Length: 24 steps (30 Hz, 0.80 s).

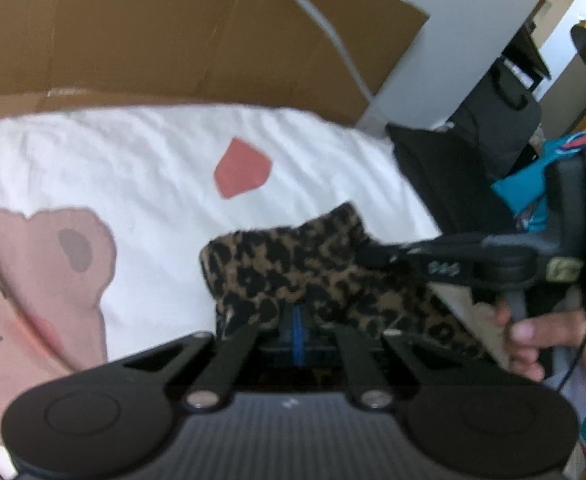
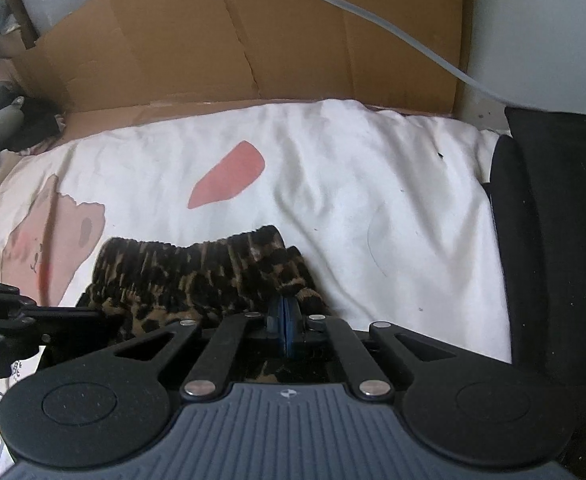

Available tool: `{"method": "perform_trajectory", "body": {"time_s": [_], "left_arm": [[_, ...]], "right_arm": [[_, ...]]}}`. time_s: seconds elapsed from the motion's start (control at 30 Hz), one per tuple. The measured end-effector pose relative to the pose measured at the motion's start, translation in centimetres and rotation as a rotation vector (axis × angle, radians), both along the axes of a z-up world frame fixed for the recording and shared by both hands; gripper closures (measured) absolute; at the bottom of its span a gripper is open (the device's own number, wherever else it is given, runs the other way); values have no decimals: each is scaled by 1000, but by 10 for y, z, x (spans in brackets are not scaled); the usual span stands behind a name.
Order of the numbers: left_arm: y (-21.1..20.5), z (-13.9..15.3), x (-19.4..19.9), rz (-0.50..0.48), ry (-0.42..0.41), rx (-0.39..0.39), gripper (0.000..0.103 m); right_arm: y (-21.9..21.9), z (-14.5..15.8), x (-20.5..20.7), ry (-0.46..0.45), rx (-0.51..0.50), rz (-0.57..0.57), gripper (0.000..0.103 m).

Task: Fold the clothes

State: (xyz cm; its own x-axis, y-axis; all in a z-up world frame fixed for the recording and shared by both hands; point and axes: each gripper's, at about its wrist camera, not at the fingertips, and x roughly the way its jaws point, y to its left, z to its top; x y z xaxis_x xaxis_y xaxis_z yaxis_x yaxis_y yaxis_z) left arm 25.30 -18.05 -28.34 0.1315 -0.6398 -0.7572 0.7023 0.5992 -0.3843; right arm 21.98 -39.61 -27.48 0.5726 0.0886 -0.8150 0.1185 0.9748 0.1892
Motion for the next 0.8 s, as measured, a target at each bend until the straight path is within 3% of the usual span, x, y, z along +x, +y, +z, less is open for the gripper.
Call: {"method": "perform_trajectory", "body": {"time_s": [0.2,0.37,0.47,0.6,0.8], "left_arm": [[3,-25,1,11,19,-12,100],[2,-13,-4,7,16,28,101],[12,1,-6,25,45,8,100],[20,16,-15,6,9,-4,99],[18,3,-16,2,19,41,99]], "right_arm": [[0,-4,0,-4,-5,14,99],[-8,4,-2,12,62,2,98],[1,26,-14,-39,46,81,95],[12,45,-27,-85,75,133,95],[45,31,-40,-41,53,238,95]]}}
